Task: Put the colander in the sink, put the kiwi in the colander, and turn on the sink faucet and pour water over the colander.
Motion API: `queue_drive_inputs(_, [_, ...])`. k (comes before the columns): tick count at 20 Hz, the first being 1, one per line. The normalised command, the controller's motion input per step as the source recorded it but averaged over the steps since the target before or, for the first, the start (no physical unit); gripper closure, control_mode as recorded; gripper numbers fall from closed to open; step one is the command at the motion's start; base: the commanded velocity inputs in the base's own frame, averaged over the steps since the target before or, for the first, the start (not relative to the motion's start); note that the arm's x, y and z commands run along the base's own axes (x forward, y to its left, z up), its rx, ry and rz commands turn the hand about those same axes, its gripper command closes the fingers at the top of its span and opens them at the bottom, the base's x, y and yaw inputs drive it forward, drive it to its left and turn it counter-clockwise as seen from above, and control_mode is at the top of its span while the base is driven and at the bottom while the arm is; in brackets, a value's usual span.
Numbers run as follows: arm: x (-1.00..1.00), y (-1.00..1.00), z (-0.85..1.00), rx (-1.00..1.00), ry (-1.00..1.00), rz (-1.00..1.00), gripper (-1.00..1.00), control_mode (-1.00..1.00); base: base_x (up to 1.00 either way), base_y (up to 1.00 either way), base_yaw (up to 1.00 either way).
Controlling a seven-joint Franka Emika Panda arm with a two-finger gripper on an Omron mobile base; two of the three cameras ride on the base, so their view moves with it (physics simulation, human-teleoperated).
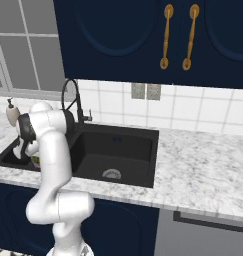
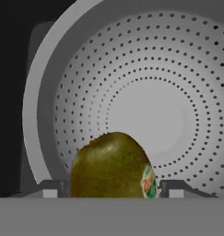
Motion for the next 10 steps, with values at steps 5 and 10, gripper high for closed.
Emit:
queue_drive_inputs(5, [0.00, -0.01, 0.02, 0.00, 0.00, 0.00, -1.00, -1.00, 0.00, 0.00, 0.00])
queue_drive_inputs(10, [-0.11, -0.11, 0.32, 0.00, -0.08, 0.00, -1.00, -1.00, 0.00, 0.00, 0.00])
